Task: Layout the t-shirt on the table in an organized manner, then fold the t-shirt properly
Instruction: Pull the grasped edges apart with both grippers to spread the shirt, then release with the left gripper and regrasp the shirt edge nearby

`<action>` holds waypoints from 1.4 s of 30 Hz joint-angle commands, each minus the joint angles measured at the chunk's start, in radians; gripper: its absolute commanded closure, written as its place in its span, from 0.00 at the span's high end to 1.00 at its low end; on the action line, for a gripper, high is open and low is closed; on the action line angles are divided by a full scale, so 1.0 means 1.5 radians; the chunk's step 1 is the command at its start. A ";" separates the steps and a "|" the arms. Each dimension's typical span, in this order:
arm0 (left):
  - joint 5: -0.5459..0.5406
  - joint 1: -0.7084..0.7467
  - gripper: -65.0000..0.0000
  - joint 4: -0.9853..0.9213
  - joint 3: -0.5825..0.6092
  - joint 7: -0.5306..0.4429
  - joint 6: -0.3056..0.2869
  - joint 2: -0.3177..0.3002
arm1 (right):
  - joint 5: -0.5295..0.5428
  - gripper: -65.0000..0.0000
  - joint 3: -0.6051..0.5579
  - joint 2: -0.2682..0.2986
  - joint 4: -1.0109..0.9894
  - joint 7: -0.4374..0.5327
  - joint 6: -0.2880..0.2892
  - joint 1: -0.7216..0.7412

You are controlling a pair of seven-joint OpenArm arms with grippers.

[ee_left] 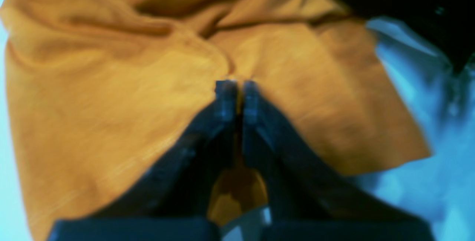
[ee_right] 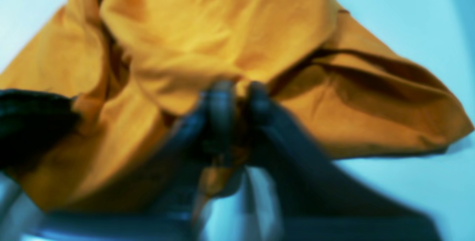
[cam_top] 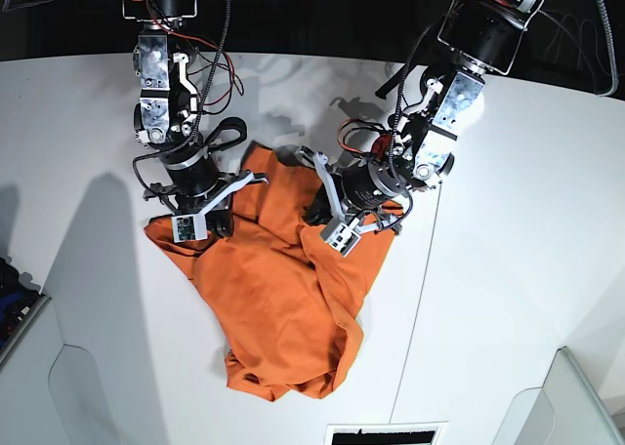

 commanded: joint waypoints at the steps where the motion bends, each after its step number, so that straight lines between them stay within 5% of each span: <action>1: 0.007 -0.016 0.00 0.011 -0.010 -0.015 0.001 -0.005 | -0.014 0.00 0.001 0.004 0.010 0.020 0.003 0.012; 5: -0.001 -0.035 0.00 0.011 -0.052 -0.014 0.003 -0.026 | -0.052 0.00 0.004 0.023 0.020 0.021 0.003 0.014; 12: -0.136 -0.049 0.00 0.011 -0.228 0.029 0.000 -0.086 | -0.043 0.00 0.067 0.039 0.121 0.010 0.005 -0.005; 19: -0.174 -0.039 0.00 0.011 -0.289 0.109 -0.002 -0.155 | 0.018 0.00 0.146 0.038 0.194 -0.113 0.010 -0.005; 21: -0.186 -0.029 0.00 0.011 -0.289 0.172 -0.039 -0.174 | 0.044 0.00 0.167 0.036 0.204 -0.170 0.004 -0.005; 22: -0.200 -0.021 0.00 0.011 -0.289 0.197 -0.056 -0.181 | 0.063 0.02 0.177 0.037 0.206 -0.200 0.003 -0.005; 25: -0.262 0.014 0.00 0.011 -0.289 0.213 -0.085 -0.199 | 0.112 0.47 0.202 0.037 0.206 -0.270 0.003 -0.005; 27: -0.284 0.031 0.16 0.011 -0.291 0.210 -0.093 -0.199 | 0.134 0.62 0.215 0.037 0.206 -0.287 0.009 -0.005; 30: -0.310 0.039 0.32 0.011 -0.293 0.208 -0.100 -0.199 | 0.149 0.63 0.236 0.037 0.211 -0.278 0.013 -0.006; 36: -0.369 0.039 0.32 0.032 -0.361 0.214 -0.156 -0.199 | 0.148 0.63 0.305 0.045 0.218 -0.222 -0.020 0.010; 42: -0.467 0.039 0.32 0.097 -0.376 0.275 -0.195 -0.190 | 0.146 0.63 0.299 0.111 0.143 -0.218 -0.026 0.024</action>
